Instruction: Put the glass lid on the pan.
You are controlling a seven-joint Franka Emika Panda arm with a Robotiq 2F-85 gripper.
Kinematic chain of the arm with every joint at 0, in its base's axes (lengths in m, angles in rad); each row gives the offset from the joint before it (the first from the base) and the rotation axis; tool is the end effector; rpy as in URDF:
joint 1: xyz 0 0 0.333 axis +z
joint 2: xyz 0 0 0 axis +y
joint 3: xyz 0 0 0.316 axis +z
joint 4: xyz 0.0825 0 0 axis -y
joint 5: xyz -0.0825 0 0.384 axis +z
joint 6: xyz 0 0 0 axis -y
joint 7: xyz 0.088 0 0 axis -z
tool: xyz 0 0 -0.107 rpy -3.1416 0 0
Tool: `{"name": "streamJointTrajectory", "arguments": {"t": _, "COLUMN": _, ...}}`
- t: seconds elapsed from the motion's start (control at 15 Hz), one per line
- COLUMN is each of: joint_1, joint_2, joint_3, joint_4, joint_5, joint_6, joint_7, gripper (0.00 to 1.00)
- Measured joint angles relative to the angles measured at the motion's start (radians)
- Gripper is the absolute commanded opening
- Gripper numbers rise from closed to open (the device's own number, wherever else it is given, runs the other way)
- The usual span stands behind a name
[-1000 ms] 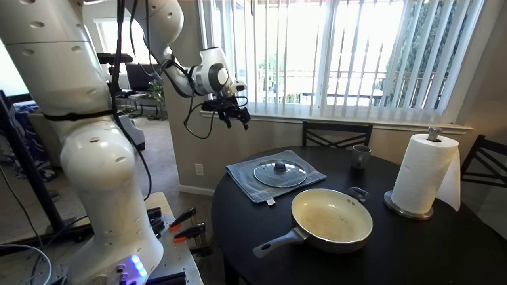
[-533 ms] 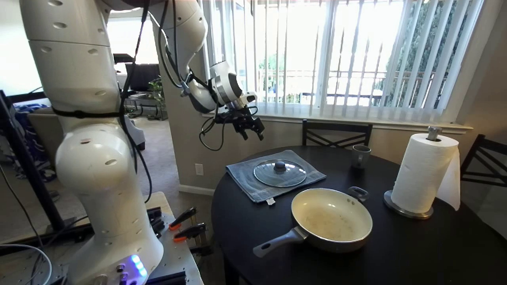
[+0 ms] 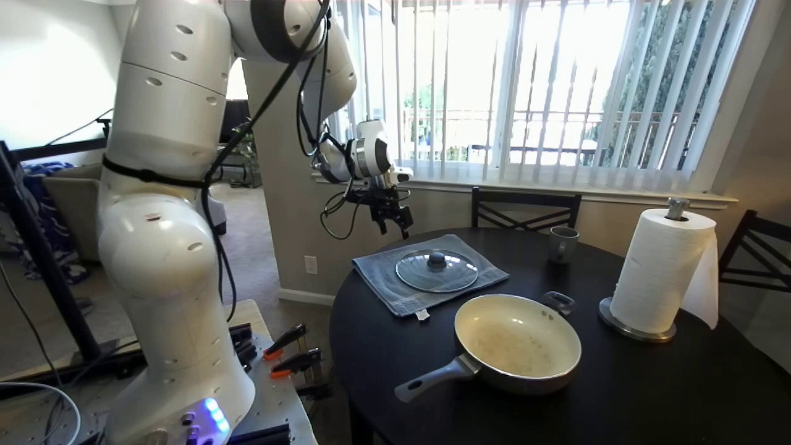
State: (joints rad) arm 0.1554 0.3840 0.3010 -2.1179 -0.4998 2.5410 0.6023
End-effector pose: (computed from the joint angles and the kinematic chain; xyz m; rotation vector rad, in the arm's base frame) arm 0.5216 0.2604 0.2422 2.9905 0.3525 0.2358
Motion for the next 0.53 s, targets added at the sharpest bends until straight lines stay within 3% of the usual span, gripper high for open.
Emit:
{"name": "streamJointTrajectory", "arguments": {"t": 0.27, "joint_1": 0.064, "joint_2": 0.095, "joint_3": -0.120, "joint_4": 0.129, "joint_5": 0.147, "joint_6": -0.032, "joint_7": -0.075, "gripper": 1.00}}
{"name": "streamJointTrajectory", "arguments": {"t": 0.53, "joint_1": 0.062, "joint_2": 0.145, "joint_3": -0.170, "joint_4": 0.228, "joint_5": 0.292, "joint_6": -0.094, "joint_7": -0.170, "gripper": 1.00}}
